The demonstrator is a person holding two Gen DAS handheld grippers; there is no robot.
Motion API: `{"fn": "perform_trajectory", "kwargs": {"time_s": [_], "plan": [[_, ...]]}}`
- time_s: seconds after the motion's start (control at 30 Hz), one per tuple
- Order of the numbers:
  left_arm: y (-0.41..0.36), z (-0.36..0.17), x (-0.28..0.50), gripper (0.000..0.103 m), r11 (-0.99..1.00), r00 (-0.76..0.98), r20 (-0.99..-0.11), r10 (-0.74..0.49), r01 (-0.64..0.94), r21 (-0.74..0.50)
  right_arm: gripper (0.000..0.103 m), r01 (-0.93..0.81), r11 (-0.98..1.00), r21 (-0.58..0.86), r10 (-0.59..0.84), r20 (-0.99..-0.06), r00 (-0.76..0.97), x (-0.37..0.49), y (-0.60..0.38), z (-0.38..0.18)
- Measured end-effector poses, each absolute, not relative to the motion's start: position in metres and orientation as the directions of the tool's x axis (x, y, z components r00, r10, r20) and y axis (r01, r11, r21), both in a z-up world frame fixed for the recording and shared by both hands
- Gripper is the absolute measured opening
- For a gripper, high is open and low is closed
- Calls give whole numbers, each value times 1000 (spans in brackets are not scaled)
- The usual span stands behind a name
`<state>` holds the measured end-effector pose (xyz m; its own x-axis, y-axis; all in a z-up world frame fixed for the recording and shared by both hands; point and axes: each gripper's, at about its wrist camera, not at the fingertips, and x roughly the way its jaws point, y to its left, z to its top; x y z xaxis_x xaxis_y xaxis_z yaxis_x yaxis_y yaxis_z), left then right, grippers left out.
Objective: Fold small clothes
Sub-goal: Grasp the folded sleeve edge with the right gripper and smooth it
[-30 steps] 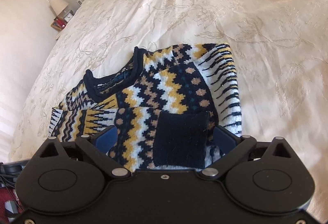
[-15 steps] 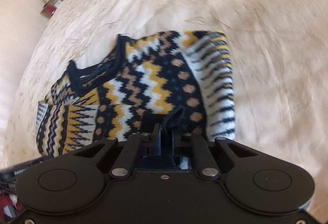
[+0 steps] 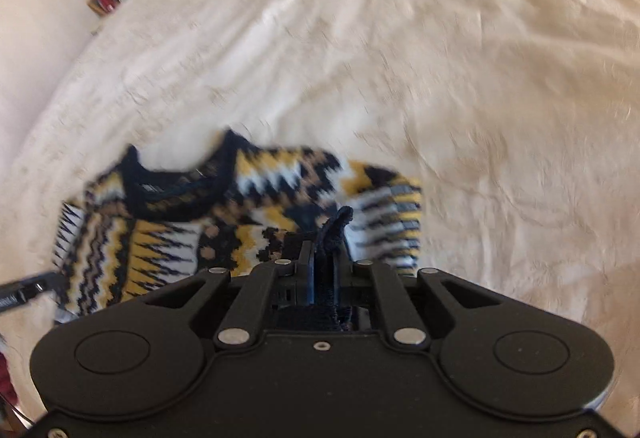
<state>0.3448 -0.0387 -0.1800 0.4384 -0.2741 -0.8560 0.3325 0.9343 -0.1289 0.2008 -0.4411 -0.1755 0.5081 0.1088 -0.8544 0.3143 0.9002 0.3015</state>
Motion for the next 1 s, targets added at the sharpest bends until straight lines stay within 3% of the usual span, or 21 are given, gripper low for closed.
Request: {"fn": "perform_trajectory", "kwargs": {"time_s": [0.17, 0.33, 0.47, 0.6, 0.77, 0.87, 1.0], "plan": [[-31, -201, 356, 35, 951, 404, -894, -195, 300, -72, 27, 334, 904, 267, 84, -876, 475, 194, -439, -192], [-23, -209, 357, 37, 948, 402, -891, -210, 308, -84, 27, 347, 904, 248, 65, -885, 461, 190, -441, -200], [-26, -212, 354, 49, 944, 414, -883, -219, 319, -84, 29, 342, 912, 226, 50, -889, 455, 192, -439, -200], [-35, -216, 350, 76, 925, 410, -878, -246, 369, -87, 34, 346, 912, 219, 39, -888, 459, 193, -437, -200], [-45, -218, 350, 83, 921, 407, -885, -227, 385, -59, 48, 332, 931, 150, -23, -886, 464, 191, -431, -194], [-45, -219, 350, 84, 921, 409, -884, -226, 385, -58, 64, 326, 944, 55, -100, -891, 442, 188, -427, -193], [-46, -221, 349, 90, 918, 411, -881, -233, 392, -59, 68, 364, 927, 94, -85, -891, 446, 179, -436, -195]]}}
